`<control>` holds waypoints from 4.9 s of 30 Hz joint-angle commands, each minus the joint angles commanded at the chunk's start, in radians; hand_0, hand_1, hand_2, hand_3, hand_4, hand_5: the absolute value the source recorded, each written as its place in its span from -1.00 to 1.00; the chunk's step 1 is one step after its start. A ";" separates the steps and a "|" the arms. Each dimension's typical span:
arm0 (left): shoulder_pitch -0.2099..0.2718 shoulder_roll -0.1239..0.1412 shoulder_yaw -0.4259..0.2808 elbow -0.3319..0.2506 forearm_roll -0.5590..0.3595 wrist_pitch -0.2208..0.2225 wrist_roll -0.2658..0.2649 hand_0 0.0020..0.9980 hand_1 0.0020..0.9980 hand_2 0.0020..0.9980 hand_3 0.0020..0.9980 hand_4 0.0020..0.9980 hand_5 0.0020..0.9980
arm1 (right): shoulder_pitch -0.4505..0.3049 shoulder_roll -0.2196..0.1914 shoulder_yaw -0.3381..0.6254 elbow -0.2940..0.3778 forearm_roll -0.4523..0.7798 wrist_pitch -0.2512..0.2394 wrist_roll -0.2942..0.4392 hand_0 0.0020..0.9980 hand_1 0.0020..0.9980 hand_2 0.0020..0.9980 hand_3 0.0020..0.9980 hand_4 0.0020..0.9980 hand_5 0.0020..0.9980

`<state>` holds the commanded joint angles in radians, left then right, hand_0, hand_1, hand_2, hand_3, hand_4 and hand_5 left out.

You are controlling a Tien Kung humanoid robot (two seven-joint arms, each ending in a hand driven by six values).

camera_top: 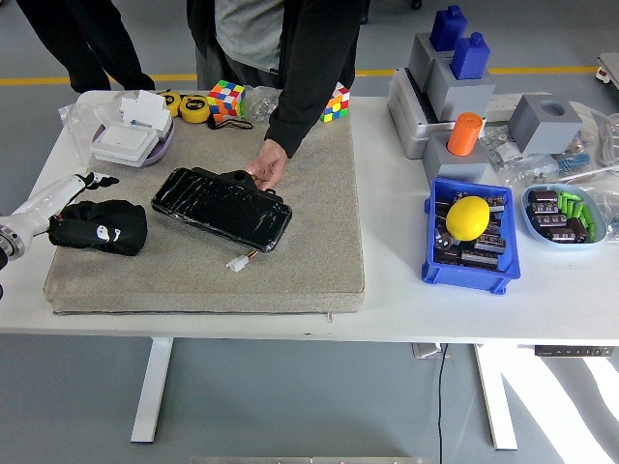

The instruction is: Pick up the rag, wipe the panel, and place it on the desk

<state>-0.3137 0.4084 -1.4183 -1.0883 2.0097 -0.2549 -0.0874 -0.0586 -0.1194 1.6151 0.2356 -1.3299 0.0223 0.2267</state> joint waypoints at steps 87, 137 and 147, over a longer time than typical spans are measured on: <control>-0.170 -0.286 0.111 0.181 0.151 0.446 0.211 -0.59 -0.60 -0.41 0.09 0.42 -1.00 | -0.003 0.007 -0.052 0.025 0.047 -0.012 0.013 0.18 0.13 -0.04 0.04 0.82 -0.26; -0.204 -0.300 0.542 0.014 0.003 0.431 0.215 -0.61 -0.67 -0.45 0.09 0.42 -1.00 | -0.005 0.004 -0.088 0.044 0.074 -0.011 0.017 0.18 0.13 -0.04 0.04 0.82 -0.27; -0.200 -0.280 0.485 0.050 0.028 0.433 0.215 -0.62 -0.67 -0.44 0.09 0.42 -1.00 | -0.006 0.004 -0.088 0.047 0.074 -0.011 0.017 0.18 0.13 -0.04 0.04 0.82 -0.27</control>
<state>-0.5134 0.1288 -0.9338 -1.0384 2.0375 0.1776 0.1276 -0.0647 -0.1152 1.5274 0.2827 -1.2557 0.0117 0.2441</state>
